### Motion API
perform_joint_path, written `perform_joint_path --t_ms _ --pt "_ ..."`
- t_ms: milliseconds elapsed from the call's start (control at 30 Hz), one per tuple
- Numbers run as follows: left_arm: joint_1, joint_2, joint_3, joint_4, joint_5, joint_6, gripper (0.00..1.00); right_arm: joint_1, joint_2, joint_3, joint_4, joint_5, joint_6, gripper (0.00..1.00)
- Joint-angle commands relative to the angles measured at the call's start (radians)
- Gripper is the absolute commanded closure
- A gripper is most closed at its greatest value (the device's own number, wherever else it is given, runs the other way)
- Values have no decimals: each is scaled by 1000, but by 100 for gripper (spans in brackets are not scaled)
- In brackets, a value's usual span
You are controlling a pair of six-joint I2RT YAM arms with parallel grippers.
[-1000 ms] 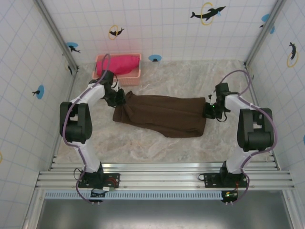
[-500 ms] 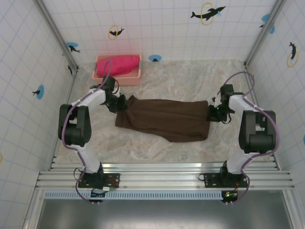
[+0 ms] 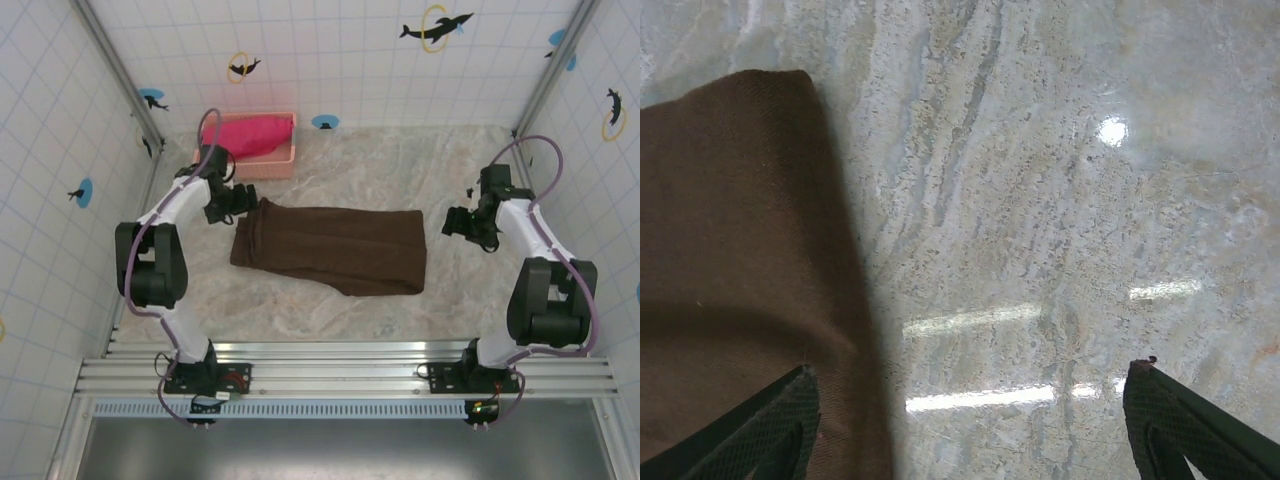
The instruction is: Roll up the long pants
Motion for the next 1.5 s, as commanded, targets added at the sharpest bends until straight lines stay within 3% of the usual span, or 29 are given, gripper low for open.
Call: perform_joint_path --t_ms 0,200,367,600,900,1133,1467 --pt "-3 -71 39 -6 33 11 3 21 12 29 2 -8 23 19" --pt "-19 -83 46 23 129 -18 6 39 71 68 38 -27 54 19" --pt "-53 -81 1 175 329 -94 7 57 123 116 43 -29 68 18" --pt "-107 -5 -15 266 451 -143 7 83 159 142 42 -21 72 3" --pt "-154 134 56 288 464 -153 8 103 165 123 42 -34 71 3" --pt "-154 191 74 286 425 -138 8 209 196 77 118 -125 110 3" --pt "-154 220 100 259 396 -110 9 303 356 126 180 -126 158 3"
